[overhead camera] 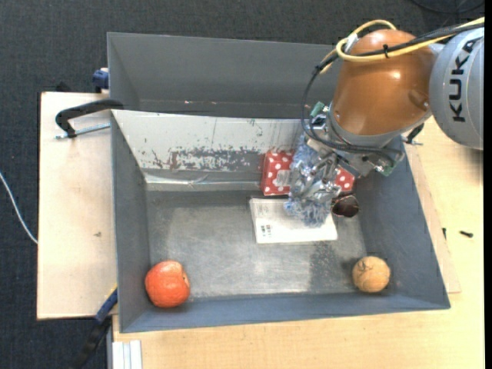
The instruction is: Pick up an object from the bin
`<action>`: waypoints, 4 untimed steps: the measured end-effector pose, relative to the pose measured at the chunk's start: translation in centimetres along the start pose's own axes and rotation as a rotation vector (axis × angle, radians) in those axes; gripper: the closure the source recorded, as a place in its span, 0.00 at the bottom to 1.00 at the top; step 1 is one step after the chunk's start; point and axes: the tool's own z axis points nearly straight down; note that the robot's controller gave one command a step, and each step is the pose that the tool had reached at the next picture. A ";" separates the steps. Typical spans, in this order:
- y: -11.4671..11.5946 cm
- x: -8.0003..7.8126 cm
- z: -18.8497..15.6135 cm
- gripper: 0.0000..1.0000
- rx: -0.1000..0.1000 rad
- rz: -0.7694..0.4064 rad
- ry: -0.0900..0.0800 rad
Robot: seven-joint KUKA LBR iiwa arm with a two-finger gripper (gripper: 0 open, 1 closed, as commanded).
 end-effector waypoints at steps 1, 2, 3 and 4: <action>0.0 0.0 0.0 1.00 -0.002 0.000 0.001; 3.5 -1.8 4.2 0.00 -0.004 0.046 0.004; 3.4 -1.8 4.2 0.00 -0.003 0.047 0.004; -0.8 -1.1 10.1 1.00 0.000 0.152 -0.002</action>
Offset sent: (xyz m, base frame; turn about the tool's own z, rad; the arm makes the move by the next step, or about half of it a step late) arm -0.0149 0.0347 -0.0431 0.0451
